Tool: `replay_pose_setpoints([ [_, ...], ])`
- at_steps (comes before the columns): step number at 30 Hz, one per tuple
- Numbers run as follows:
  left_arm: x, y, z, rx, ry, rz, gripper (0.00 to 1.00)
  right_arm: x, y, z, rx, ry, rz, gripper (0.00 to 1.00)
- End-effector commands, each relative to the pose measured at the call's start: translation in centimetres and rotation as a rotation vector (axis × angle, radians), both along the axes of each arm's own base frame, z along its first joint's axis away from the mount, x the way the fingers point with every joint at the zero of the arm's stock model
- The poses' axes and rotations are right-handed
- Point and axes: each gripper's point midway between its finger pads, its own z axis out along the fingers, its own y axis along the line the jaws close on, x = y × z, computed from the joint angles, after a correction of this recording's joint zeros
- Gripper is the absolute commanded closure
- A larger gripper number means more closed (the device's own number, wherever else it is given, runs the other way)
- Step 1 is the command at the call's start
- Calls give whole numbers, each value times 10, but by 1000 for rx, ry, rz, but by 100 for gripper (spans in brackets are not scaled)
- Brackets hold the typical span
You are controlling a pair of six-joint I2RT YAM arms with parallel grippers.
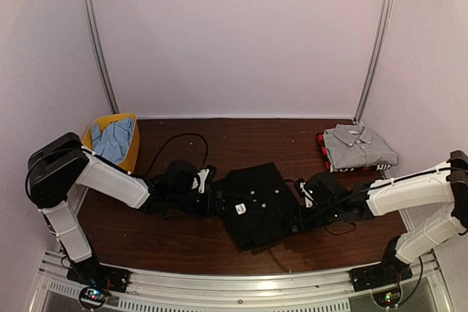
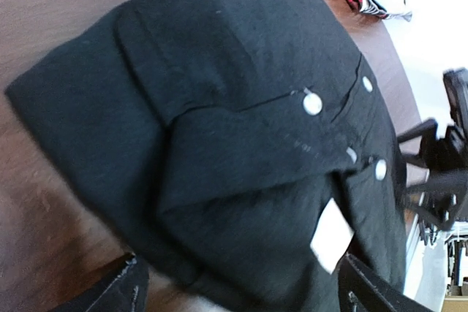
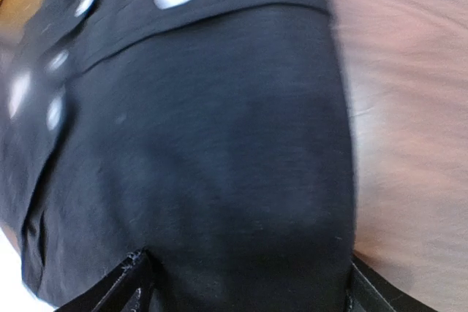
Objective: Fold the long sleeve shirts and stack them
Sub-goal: Rotate the square-folded shirt at the center of the board.
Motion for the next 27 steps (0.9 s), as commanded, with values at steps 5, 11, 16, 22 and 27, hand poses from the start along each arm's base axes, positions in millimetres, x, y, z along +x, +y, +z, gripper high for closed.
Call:
replay_pose_setpoints([
  [5, 28, 2, -6, 34, 18, 40, 10, -51, 63, 13, 120, 1, 115, 15],
  [11, 84, 57, -7, 207, -48, 154, 8, -89, 134, 27, 189, -14, 287, 15],
  [16, 132, 121, 11, 368, -129, 319, 2, -103, 170, 22, 116, -32, 390, 14],
  [22, 132, 138, 54, 371, -230, 347, 2, -70, 142, 38, -1, -108, 326, 9],
  [27, 95, 131, 83, 189, -257, 309, 2, -19, 113, 78, 0, -183, 256, 7],
])
